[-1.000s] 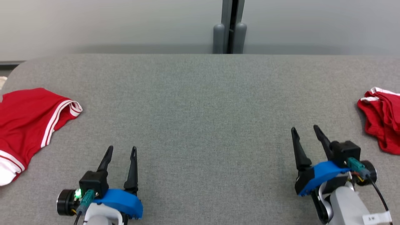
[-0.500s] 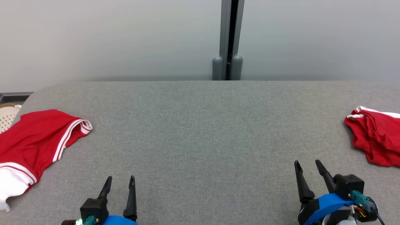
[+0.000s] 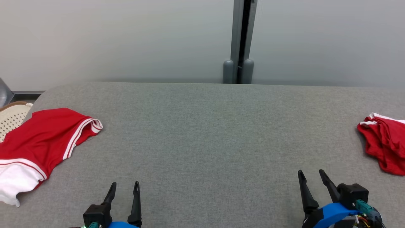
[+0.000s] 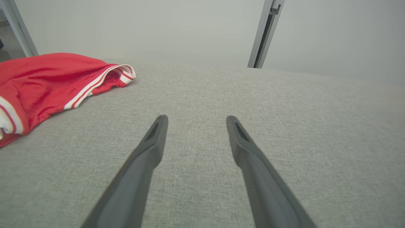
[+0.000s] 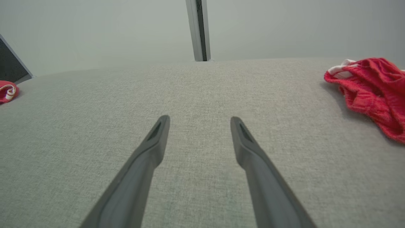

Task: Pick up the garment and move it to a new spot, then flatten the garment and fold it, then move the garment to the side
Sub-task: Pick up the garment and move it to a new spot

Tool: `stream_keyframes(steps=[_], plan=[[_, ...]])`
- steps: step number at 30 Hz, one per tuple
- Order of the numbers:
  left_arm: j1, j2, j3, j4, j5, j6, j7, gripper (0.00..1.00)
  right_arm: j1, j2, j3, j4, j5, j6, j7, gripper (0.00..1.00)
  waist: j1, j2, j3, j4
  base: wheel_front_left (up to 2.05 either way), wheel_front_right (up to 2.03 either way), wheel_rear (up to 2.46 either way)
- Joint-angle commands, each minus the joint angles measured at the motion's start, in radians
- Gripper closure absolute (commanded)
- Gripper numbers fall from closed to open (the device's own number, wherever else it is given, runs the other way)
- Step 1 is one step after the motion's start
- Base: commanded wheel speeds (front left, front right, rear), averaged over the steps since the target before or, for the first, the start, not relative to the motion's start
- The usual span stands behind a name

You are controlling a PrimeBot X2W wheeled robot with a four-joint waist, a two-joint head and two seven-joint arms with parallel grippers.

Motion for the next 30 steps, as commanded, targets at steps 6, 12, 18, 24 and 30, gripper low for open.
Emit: stream_keyframes(steps=[6,12,18,24,30], plan=[[-0.021,0.0,0.015,0.024,-0.026,0.022,0.0,0.0,0.008,0.0,0.015,0.011,-0.009,0.0,-0.005,0.0,0.0001,-0.0001,0.031,0.079,0.0,0.0,0.0],[-0.047,0.001,0.054,0.041,-0.021,0.03,0.0,0.0,-0.027,-0.001,0.039,0.015,-0.022,0.0,-0.005,0.0,0.0001,-0.0001,0.067,0.198,0.0,0.0,0.0],[-0.04,0.0,0.121,0.053,-0.037,0.041,0.0,0.0,-0.056,-0.001,0.081,0.019,-0.008,0.0,-0.005,0.0,0.0001,-0.0001,0.083,0.292,0.0,0.0,0.0],[-0.052,0.0,0.184,0.065,-0.077,0.039,0.0,0.0,-0.075,-0.001,0.125,0.039,0.012,0.0,-0.005,0.0,0.0001,-0.0001,0.095,0.345,0.0,0.0,0.0],[-0.088,0.004,0.247,0.098,-0.085,0.004,0.0,0.0,-0.102,-0.001,0.151,0.039,-0.001,0.0,-0.005,0.0,0.0001,-0.0001,0.125,0.334,0.0,0.0,0.0]])
